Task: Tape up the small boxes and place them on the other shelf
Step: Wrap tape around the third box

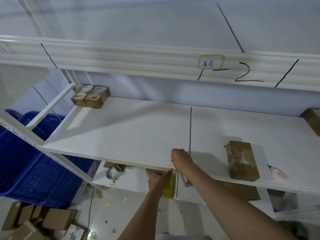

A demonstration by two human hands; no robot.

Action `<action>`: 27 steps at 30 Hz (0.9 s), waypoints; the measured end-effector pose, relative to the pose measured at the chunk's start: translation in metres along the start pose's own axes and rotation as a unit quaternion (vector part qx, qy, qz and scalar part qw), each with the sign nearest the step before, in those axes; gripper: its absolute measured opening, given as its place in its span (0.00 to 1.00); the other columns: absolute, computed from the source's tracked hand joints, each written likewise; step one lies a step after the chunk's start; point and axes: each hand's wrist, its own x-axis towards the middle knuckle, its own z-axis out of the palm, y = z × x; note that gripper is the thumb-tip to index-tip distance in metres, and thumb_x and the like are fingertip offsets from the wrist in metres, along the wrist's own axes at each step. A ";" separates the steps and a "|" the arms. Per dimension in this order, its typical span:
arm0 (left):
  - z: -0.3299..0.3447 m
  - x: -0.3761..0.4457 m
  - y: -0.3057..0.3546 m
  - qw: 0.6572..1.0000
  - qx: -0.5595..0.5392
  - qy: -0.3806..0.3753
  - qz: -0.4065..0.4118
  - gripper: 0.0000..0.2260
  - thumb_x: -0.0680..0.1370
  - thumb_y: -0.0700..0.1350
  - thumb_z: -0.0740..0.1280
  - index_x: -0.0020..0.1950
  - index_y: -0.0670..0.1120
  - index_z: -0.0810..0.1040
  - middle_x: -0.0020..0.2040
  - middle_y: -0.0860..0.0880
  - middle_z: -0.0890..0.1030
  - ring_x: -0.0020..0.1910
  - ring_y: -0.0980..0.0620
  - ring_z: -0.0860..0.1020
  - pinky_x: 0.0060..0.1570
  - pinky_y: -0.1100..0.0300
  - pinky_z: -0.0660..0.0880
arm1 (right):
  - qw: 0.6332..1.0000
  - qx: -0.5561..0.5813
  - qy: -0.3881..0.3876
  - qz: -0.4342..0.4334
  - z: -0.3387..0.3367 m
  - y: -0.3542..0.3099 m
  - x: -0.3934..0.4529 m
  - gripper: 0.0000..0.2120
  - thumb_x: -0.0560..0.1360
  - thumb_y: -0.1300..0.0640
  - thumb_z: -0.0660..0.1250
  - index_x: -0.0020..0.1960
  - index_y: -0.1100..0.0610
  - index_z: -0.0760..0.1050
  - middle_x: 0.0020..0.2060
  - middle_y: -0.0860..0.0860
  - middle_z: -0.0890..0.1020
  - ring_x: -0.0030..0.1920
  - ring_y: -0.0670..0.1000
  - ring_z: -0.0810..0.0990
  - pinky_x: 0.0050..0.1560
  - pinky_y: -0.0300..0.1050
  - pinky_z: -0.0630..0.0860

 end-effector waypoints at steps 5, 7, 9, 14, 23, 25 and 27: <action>0.001 0.002 -0.002 1.000 0.008 -0.003 0.004 0.23 0.68 0.64 0.76 0.47 0.46 0.80 0.46 0.49 0.83 0.46 0.48 0.81 0.55 0.51 0.80 | 1.000 0.013 -0.010 0.015 0.002 -0.002 0.007 0.11 0.75 0.73 0.59 0.52 0.63 0.76 0.52 0.57 0.79 0.53 0.56 0.80 0.56 0.49 0.80; 0.001 0.002 -0.001 1.000 0.012 -0.003 0.006 0.24 0.68 0.65 0.76 0.48 0.46 0.79 0.46 0.49 0.83 0.46 0.48 0.81 0.53 0.52 0.80 | 1.000 0.026 -0.006 0.011 0.004 -0.001 0.010 0.10 0.75 0.73 0.61 0.50 0.63 0.76 0.51 0.57 0.79 0.51 0.55 0.81 0.53 0.47 0.79; 0.000 0.002 0.000 1.000 0.015 -0.001 0.014 0.24 0.68 0.65 0.75 0.50 0.46 0.80 0.47 0.49 0.83 0.46 0.48 0.81 0.50 0.55 0.79 | 0.999 0.041 -0.002 0.010 0.007 0.003 0.013 0.08 0.75 0.71 0.64 0.49 0.63 0.78 0.48 0.56 0.80 0.49 0.54 0.82 0.51 0.46 0.79; 0.000 0.004 -0.007 0.999 0.010 -0.023 0.041 0.20 0.72 0.60 0.75 0.50 0.45 0.80 0.45 0.48 0.84 0.46 0.49 0.82 0.48 0.55 0.80 | 0.992 0.119 0.042 -0.001 0.016 0.016 0.014 0.03 0.75 0.67 0.70 0.49 0.64 0.78 0.47 0.56 0.81 0.50 0.54 0.81 0.50 0.46 0.78; -0.001 -0.014 -0.001 0.994 0.051 0.070 0.072 0.19 0.75 0.62 0.70 0.46 0.47 0.74 0.41 0.52 0.77 0.44 0.50 0.78 0.47 0.55 0.76 | 0.962 0.213 0.153 0.073 0.006 0.032 0.009 0.10 0.77 0.66 0.69 0.45 0.59 0.68 0.41 0.55 0.77 0.40 0.52 0.75 0.36 0.42 0.69; -0.002 -0.022 0.003 0.987 0.048 0.128 0.086 0.19 0.76 0.62 0.69 0.48 0.46 0.75 0.42 0.52 0.78 0.42 0.51 0.77 0.43 0.58 0.73 | 0.948 0.244 0.185 0.082 0.010 0.032 0.000 0.06 0.78 0.62 0.68 0.48 0.59 0.71 0.41 0.55 0.79 0.41 0.53 0.78 0.39 0.43 0.72; 0.001 -0.030 0.010 0.977 0.053 0.177 0.105 0.18 0.78 0.60 0.66 0.47 0.45 0.75 0.41 0.50 0.79 0.40 0.51 0.78 0.40 0.58 0.71 | 0.933 0.286 0.198 0.095 0.014 0.035 -0.012 0.06 0.79 0.58 0.68 0.50 0.59 0.73 0.39 0.54 0.80 0.40 0.53 0.80 0.39 0.43 0.75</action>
